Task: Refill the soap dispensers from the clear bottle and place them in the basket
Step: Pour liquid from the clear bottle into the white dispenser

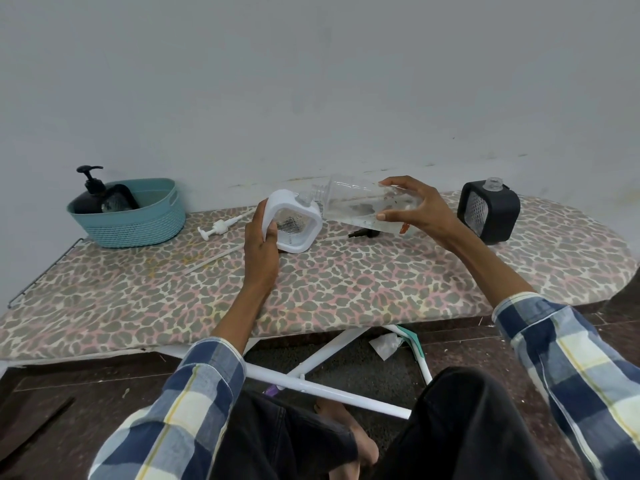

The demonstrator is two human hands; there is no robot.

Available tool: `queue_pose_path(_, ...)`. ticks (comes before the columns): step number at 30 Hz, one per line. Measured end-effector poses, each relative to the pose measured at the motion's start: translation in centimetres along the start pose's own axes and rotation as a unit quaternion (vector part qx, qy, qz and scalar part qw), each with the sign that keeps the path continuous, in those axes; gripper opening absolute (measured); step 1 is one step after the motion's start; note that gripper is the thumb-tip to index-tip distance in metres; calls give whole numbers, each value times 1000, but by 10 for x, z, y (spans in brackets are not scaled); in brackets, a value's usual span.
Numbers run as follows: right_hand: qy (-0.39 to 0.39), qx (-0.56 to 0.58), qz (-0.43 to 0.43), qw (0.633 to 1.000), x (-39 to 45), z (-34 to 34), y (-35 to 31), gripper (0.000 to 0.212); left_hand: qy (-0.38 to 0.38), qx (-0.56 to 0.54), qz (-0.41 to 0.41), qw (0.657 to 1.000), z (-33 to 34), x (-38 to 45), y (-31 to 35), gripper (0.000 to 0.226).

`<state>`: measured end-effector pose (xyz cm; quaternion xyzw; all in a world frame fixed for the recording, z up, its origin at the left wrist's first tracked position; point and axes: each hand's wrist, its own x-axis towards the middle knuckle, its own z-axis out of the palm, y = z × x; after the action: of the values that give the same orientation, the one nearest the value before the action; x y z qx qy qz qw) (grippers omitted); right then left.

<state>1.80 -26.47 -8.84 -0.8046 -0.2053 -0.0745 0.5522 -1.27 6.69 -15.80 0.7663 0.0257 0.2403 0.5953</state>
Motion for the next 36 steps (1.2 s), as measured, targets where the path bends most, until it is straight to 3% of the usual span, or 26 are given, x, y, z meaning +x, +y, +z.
queue_pose_path(36,-14,-8,-35,999,10,-16,-13,61,10,18,10,1000,2,-11,19,51)
